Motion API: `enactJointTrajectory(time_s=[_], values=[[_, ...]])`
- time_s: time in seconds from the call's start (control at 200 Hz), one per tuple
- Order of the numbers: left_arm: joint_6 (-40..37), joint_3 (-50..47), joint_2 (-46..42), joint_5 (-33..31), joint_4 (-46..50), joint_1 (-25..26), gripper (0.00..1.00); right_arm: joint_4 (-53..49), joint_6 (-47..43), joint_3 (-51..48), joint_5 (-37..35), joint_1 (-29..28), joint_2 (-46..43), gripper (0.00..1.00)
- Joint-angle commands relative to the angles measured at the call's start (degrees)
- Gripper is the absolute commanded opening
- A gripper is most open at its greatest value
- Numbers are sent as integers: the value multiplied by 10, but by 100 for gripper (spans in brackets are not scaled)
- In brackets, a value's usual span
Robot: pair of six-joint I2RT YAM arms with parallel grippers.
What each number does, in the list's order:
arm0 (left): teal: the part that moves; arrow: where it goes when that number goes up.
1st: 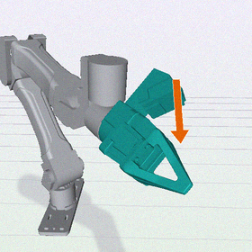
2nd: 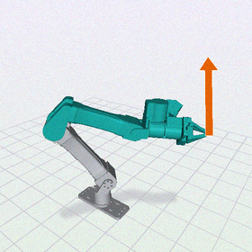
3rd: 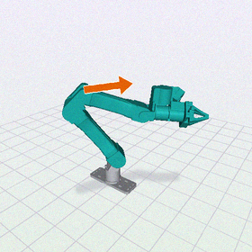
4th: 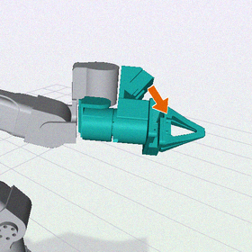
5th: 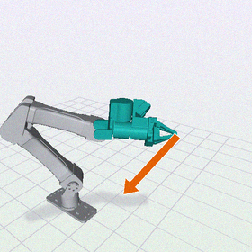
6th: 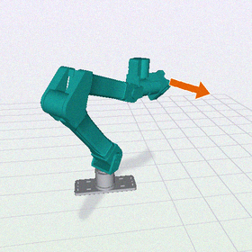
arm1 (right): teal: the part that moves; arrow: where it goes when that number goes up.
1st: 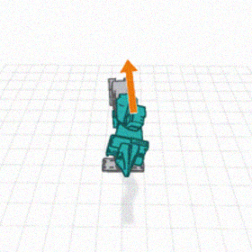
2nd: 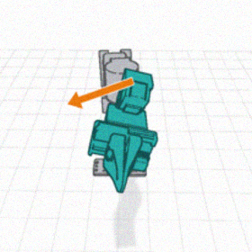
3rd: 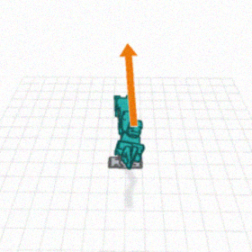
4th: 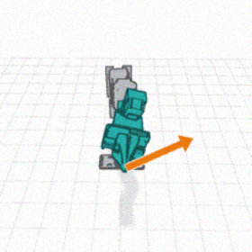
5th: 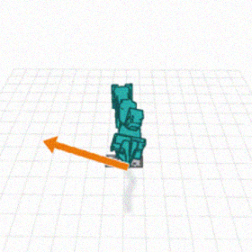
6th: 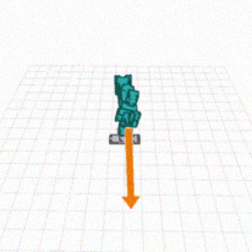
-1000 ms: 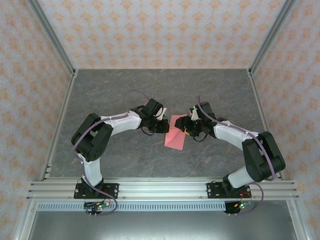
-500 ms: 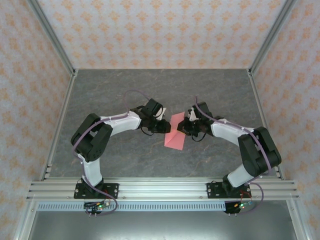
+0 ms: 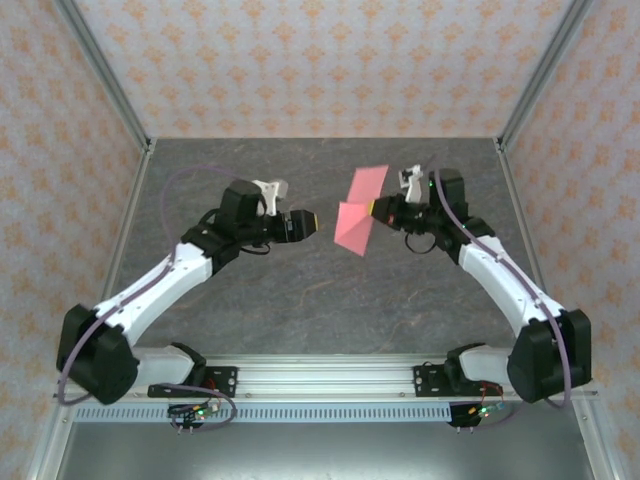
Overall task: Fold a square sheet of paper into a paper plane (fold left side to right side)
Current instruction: Turn over the paper at the center of the table.
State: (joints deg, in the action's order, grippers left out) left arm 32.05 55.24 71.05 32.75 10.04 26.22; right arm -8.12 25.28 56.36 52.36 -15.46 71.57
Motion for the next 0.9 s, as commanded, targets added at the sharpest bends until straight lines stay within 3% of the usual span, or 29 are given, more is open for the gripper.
enactJointTrajectory(time_s=[0.0,0.23,0.545,0.891], values=[[62,-18,-51,49,-98,-3,85,64,19,49,90,-2,-19,0],[174,-17,-79,123,-284,-3,87,108,61,116,121,-55,-23,1],[220,-11,-83,128,-329,-2,84,186,122,128,128,-105,-35,2],[277,-34,-99,111,-422,1,54,207,141,102,110,-109,-64,4]])
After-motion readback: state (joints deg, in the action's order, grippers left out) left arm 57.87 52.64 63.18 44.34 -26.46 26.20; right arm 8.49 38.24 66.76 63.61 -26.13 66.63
